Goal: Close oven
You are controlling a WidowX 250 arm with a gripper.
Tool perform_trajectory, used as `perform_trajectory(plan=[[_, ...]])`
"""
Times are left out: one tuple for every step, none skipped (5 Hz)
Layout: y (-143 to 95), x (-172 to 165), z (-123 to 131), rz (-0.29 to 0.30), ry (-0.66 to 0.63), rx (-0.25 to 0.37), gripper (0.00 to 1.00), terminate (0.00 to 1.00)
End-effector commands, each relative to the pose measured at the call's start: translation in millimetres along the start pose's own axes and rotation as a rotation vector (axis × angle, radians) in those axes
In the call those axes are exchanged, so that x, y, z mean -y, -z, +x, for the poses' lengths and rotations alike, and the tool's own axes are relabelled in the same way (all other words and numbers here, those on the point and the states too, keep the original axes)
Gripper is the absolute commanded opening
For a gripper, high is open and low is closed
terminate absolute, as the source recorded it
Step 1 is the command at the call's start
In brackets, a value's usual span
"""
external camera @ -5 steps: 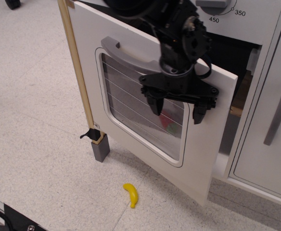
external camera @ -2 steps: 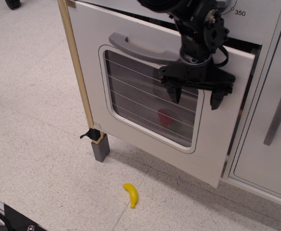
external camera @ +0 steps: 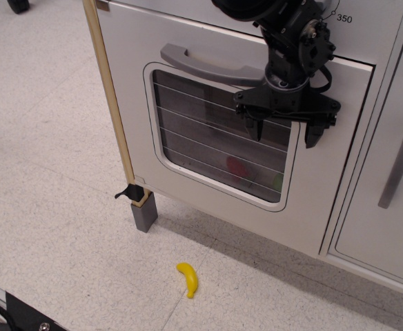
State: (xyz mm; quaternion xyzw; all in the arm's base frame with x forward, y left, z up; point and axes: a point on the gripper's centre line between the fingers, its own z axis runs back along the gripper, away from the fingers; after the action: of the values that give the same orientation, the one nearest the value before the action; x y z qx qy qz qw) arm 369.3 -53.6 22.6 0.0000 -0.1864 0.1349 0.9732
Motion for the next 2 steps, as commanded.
perform_trajectory(plan=[[-10.3, 6.4, 23.7, -0.013, -0.014, 0.050, 1.00, 0.00], [-9.2, 8.2, 26.2, -0.021, -0.019, 0.061, 1.00, 0.00]])
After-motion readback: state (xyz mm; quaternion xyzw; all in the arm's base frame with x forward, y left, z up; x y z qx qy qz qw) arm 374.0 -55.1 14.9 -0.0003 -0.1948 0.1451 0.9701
